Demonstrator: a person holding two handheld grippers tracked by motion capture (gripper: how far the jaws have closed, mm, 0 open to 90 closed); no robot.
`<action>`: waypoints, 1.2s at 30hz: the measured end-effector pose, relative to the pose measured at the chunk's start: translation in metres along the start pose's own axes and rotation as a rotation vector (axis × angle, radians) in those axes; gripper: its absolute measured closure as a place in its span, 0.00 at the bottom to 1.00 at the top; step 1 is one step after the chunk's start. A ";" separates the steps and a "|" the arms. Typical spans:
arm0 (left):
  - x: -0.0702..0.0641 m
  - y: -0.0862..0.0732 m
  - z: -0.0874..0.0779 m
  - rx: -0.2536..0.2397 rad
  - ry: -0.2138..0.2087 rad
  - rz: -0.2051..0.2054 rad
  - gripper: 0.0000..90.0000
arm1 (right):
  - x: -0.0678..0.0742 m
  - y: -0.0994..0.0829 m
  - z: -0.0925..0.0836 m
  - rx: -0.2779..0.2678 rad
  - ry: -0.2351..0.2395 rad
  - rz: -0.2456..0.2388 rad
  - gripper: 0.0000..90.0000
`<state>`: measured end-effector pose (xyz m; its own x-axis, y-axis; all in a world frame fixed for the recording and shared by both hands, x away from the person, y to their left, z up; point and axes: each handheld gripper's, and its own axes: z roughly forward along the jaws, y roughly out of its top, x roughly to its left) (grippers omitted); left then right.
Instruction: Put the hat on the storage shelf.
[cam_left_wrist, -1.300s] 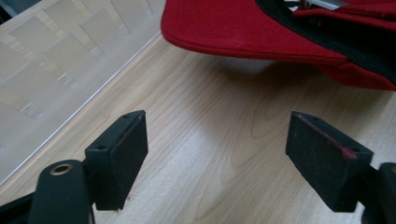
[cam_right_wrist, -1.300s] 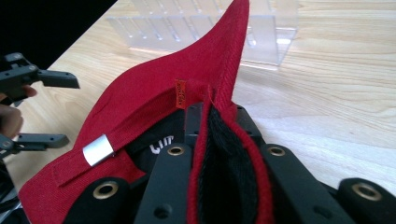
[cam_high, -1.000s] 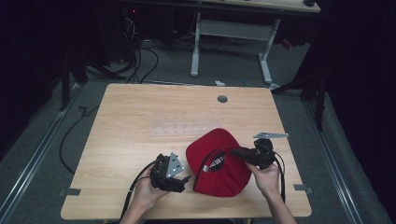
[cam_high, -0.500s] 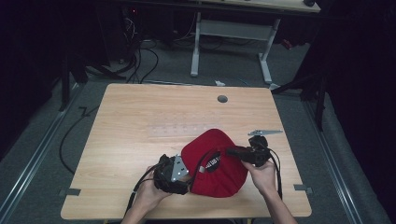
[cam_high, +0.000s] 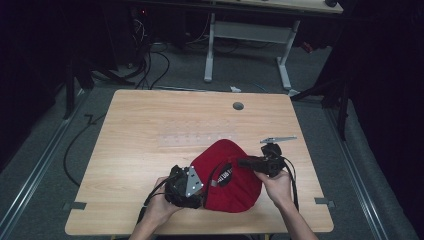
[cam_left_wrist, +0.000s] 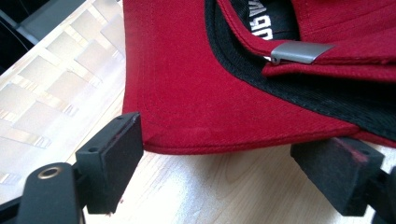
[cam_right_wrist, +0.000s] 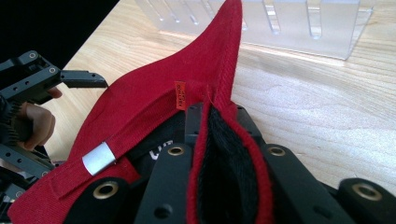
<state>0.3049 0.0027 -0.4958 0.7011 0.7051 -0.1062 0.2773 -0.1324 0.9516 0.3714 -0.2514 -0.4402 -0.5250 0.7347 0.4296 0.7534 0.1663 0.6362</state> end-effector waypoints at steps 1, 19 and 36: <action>0.000 0.000 0.000 0.001 0.003 -0.005 0.21 | 0.002 0.001 0.001 0.003 -0.003 -0.003 0.90; 0.016 0.010 -0.006 -0.021 0.007 0.004 0.51 | 0.017 0.011 0.019 0.064 0.035 -0.038 0.90; 0.007 0.013 -0.008 0.008 -0.089 -0.030 0.74 | 0.010 0.001 0.015 0.057 0.077 -0.024 0.89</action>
<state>0.3083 0.0111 -0.4817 0.7479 0.6441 -0.1606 0.3044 -0.1177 0.9452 0.3730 -0.2344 -0.4451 -0.5706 0.6775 0.4640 0.7603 0.2224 0.6103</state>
